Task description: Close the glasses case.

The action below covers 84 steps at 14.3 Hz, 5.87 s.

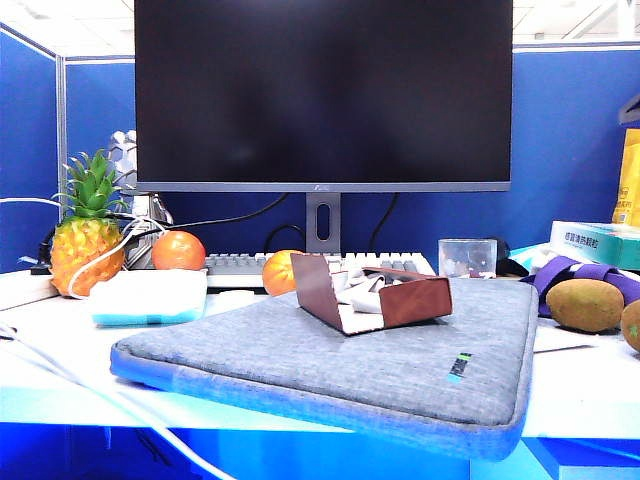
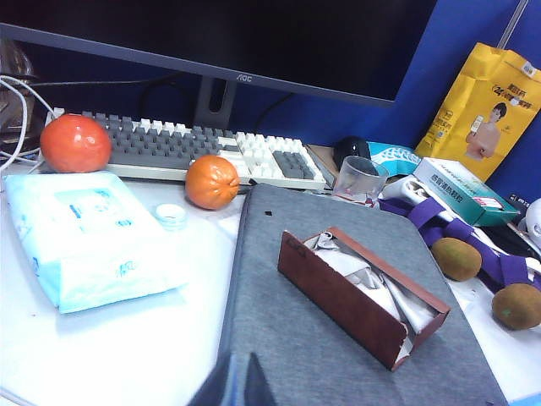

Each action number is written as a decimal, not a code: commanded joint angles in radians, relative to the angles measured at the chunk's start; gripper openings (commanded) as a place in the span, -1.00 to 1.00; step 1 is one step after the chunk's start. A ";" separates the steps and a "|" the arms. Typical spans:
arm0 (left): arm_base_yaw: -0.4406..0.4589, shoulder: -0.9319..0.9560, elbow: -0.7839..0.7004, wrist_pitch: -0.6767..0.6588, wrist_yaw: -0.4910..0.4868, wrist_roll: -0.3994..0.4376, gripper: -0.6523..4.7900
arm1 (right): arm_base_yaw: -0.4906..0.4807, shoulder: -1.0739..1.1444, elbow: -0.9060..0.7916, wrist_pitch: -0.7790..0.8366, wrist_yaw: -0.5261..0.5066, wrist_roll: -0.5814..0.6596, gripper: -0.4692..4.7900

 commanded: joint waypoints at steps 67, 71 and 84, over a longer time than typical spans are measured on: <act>-0.169 2.018 1.516 -0.750 0.130 0.626 -0.68 | -0.005 0.922 0.438 -0.021 -0.204 -0.107 -0.85; -0.230 2.025 1.516 -0.542 0.296 0.620 -0.68 | -0.005 0.923 0.438 -0.021 -0.200 -0.113 -0.85; -0.274 1.662 1.523 -0.255 -0.039 0.583 -0.66 | -0.183 0.831 0.513 0.069 -0.186 -0.164 -0.85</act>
